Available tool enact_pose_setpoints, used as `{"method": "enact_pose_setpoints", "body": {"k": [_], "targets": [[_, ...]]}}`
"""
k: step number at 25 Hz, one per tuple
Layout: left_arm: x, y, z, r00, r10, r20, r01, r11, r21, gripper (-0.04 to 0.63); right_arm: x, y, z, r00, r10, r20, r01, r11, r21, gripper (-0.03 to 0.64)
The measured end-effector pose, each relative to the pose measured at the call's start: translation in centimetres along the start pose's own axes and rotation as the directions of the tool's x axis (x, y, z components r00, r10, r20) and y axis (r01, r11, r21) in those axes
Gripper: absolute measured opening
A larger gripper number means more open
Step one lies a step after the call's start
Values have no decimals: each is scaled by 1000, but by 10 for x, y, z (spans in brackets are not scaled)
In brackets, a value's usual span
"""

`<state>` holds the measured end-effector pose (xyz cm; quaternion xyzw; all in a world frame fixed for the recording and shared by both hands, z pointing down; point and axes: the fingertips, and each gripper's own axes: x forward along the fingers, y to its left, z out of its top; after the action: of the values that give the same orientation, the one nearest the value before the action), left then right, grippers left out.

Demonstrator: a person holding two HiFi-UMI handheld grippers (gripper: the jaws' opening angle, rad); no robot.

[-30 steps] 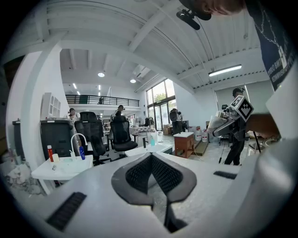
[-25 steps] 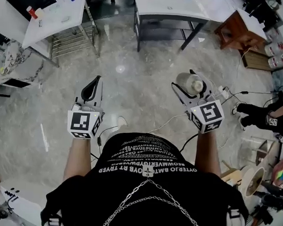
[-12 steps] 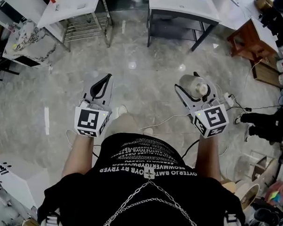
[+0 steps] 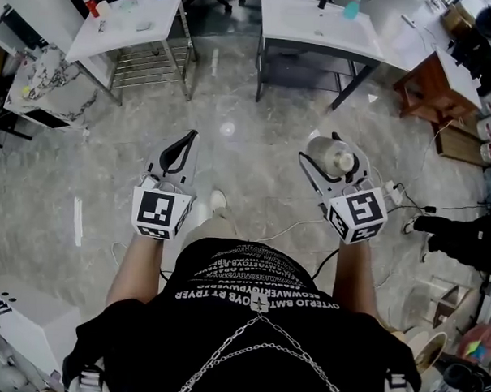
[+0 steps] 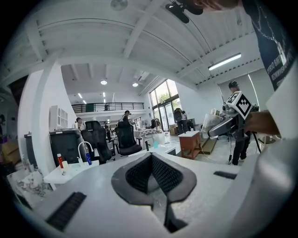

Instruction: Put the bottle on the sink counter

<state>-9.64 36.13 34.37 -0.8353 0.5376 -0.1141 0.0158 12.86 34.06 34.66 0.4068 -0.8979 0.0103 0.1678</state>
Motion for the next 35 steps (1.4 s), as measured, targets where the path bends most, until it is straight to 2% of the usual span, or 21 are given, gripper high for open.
{"method": "enact_pose_setpoints", "body": {"k": [2,7,12,15,21,25,30,35], "targets": [[19,14,-2,1000,-12,-7,12,1000,7,6,17,-10,4,1000,-18,-3,18,1000,1,331],[66,63,10,999,-36,32,35,999,24,6,70,-30,21,999,-44,-8,44,999,13,333],[100,118,14,999,-30,41,28,999,35,6,120,-44,45,999,-46,-3,46,998,36,333],[115,151,10,999,-25,39,24,999,29,6,156,-47,59,999,-52,-3,52,998,36,333],[137,198,9,997,-63,49,61,997,51,6,209,-39,86,999,-49,15,49,998,46,333],[147,207,5,996,-77,50,75,996,37,6,217,-34,79,998,-38,-43,39,999,27,333],[166,197,6,993,-103,57,102,994,30,6,215,-55,67,995,-78,-67,80,996,32,333],[186,206,6,997,-70,43,68,997,41,6,233,-77,64,997,-48,-67,49,998,26,333]]}}
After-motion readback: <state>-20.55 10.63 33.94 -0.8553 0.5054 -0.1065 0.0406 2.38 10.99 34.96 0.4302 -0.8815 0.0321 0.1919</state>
